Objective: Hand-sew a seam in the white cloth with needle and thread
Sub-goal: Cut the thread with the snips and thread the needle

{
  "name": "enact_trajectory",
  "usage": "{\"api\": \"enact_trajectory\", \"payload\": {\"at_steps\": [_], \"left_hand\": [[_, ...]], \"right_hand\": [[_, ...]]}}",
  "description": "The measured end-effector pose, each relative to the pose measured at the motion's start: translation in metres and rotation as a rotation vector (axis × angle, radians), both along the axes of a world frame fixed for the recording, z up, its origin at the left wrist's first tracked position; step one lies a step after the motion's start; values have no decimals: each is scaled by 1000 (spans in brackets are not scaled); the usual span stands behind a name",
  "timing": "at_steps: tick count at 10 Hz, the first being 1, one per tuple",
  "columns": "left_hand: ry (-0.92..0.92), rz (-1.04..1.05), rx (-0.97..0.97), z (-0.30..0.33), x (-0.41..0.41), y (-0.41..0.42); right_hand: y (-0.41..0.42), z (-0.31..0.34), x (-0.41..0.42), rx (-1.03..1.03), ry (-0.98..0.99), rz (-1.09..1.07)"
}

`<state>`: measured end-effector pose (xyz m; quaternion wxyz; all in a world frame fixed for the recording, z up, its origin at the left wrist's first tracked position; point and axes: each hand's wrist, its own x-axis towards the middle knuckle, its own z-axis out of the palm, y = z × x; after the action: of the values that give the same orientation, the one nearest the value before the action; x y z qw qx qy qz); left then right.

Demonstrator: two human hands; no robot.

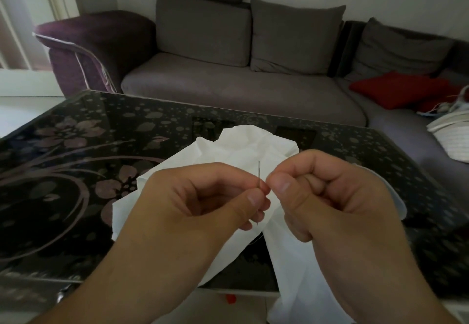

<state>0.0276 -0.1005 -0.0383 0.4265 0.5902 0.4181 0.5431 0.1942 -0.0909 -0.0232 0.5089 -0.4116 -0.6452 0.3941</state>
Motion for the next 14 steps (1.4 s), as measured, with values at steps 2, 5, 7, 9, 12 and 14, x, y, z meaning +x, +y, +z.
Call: {"api": "enact_trajectory", "payload": {"at_steps": [2,5,7,9,12,14], "left_hand": [[18,22,46,0,3,-2],[49,78,66,-1,5,-3],[114,102,83,-3,5,-4],[117,102,61,-5,5,-3],[8,120,11,-4,4,-1],[-57,68,-41,-2,4,1]], "right_hand": [[-8,4,-3,73,-34,-74],[-8,5,-2,129,-81,-128],[-6,0,1,187,-99,-152],[-1,0,2,47,-111,-134],[29,14,12,-692,247,459],[10,-3,12,-302,-45,130]]}}
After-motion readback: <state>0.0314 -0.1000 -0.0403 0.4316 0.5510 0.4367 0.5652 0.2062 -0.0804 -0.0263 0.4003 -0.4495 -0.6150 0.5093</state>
